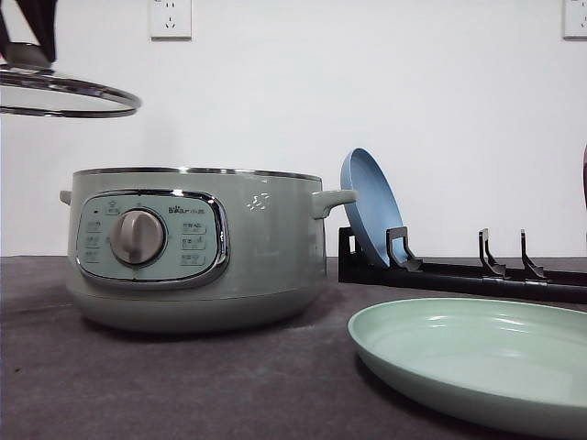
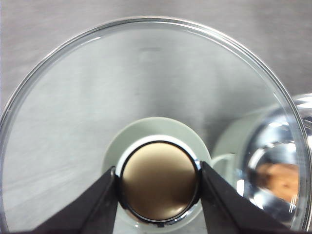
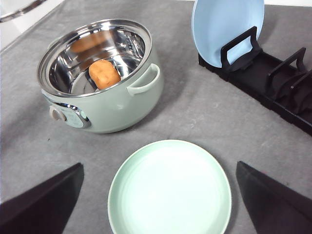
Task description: Transfer potato from steamer to green plate
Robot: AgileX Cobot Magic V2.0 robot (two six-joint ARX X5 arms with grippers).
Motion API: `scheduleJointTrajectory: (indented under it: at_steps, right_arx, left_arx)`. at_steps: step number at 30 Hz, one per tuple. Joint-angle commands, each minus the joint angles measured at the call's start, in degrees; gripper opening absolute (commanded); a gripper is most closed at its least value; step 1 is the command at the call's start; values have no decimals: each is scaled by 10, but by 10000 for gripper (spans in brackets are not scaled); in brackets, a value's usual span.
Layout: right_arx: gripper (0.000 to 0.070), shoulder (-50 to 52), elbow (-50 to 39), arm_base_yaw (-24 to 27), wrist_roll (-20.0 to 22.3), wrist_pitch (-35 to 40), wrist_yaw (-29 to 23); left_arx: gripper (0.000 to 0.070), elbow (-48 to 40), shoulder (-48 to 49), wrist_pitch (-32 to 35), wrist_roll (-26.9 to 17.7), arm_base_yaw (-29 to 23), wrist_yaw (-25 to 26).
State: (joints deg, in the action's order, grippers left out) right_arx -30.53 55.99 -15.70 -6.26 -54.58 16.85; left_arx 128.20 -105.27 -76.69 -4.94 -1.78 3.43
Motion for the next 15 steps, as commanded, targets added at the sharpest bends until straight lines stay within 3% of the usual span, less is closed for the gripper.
scheduleJointTrajectory:
  at_steps: [1, 8, 15]
  right_arx:
    - [630, -20, 7, -3, -6, 8, 12]
    - [630, -128, 26, -21, -5, 46, 74]
    - [630, -291, 116, -73, 32, 75, 76]
  left_arx:
    - [14, 26, 10, 16, 5, -3, 4]
    - [14, 26, 10, 16, 4, -9, 4]
    - [14, 26, 10, 20, 4, -9, 4]
